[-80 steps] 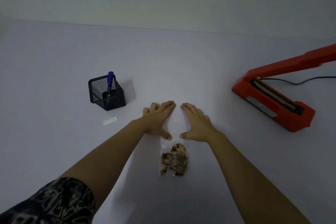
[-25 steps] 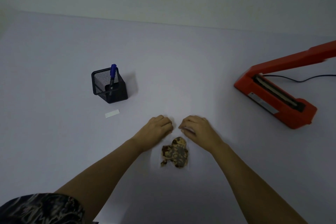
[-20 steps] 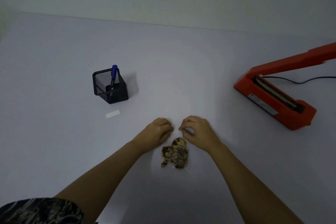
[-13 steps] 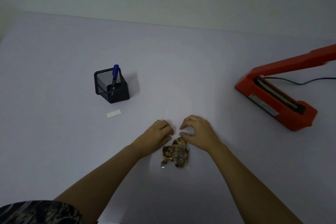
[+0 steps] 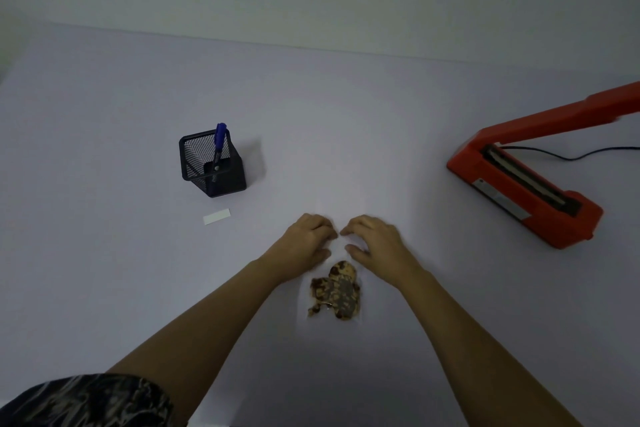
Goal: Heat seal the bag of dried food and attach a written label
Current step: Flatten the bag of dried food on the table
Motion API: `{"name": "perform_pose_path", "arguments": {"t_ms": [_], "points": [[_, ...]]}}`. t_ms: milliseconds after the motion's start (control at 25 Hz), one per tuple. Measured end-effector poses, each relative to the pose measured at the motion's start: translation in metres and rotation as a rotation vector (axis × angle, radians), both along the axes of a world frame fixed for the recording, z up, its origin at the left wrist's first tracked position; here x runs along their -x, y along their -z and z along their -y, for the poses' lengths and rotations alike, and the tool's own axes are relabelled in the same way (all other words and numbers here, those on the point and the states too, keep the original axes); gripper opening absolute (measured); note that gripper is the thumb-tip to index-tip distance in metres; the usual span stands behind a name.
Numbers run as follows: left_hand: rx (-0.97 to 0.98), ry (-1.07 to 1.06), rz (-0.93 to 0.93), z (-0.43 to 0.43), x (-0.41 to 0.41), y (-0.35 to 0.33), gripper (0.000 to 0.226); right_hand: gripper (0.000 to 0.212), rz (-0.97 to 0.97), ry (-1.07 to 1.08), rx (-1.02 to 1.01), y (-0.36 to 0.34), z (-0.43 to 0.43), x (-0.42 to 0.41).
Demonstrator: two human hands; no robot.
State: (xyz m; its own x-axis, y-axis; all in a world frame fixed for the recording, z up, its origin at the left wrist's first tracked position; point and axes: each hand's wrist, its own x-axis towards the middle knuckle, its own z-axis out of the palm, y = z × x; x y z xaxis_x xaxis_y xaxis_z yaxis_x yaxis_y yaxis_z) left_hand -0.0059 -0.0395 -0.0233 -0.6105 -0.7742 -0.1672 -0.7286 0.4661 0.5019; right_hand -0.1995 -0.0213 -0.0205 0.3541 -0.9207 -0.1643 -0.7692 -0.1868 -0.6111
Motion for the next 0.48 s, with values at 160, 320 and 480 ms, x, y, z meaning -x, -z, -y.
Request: {"name": "perform_pose_path", "arguments": {"t_ms": [160,320,480], "points": [[-0.106,0.056,0.100,0.020,0.002,-0.012,0.073,0.056,-0.087,0.020,-0.122,-0.009,0.010,0.001],[-0.105,0.110,0.248,0.042,0.007,-0.019,0.100,0.091,-0.120,0.056,-0.292,-0.014,0.032,-0.005],[-0.154,0.083,0.375,0.050,0.012,-0.019,0.111,0.110,-0.130,0.072,-0.351,-0.013,0.042,-0.007]]}}
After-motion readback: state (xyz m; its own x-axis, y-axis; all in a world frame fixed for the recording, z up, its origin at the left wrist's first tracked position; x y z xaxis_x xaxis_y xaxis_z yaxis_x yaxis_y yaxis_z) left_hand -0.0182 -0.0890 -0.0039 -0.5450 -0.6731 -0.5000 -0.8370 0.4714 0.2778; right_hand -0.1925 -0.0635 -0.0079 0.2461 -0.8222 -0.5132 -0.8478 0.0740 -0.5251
